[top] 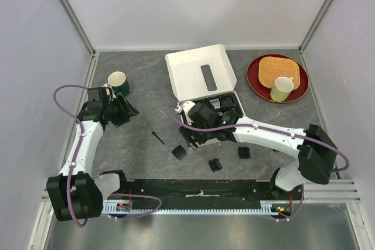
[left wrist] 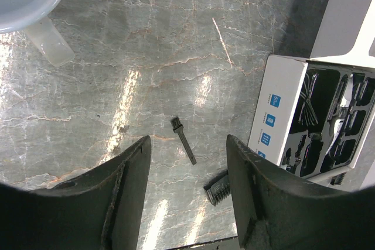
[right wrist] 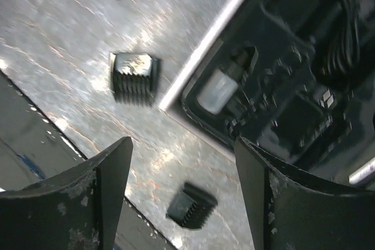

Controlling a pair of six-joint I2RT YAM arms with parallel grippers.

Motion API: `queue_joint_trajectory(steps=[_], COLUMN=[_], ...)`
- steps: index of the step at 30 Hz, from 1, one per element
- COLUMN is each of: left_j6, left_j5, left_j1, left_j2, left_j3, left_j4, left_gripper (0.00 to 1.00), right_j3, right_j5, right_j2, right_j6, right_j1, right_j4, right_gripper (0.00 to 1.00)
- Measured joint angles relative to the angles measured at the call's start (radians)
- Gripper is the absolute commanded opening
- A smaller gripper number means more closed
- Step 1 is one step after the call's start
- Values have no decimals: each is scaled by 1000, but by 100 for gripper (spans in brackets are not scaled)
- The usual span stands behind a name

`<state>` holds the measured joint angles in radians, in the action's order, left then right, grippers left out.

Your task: Sort the hair-cutting tools

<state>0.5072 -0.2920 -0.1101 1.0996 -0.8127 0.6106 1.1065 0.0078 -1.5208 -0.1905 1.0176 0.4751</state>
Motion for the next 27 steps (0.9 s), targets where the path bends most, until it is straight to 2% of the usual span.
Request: queue_joint_trajectory(steps=[8,12,14,15,19,23,27], left_j6=[0,-5,-13,-15,-14,5,40], left_j5=[-7,-23,-52,-65,-174,-291,-354], left_j1=[-1,-1,-1,-1,-1,23,116], left_j2=[0,-3,-14,-23,-89,-158,-274], left_j3=[1,2,8,15,67,106,138], left_j4=[-2,-7,-22,-30,-70,-93,-110], left_gripper=[61,61,61,61,61,63,64], right_j3=[-140,-214,-245,-256,-281,-319,-334], right_j5=[178,200,208,214,240,245,248], right_j2=[124,160,168,169,183,214,228], right_j6=[-179,-251,-293,-321,-443,-546,-595], right_j1=[0,0,0,0,-1,-1,-1], right_j4=[163,185,189,193,190,166,156], right_gripper=[86,86,81,73,66,67,69])
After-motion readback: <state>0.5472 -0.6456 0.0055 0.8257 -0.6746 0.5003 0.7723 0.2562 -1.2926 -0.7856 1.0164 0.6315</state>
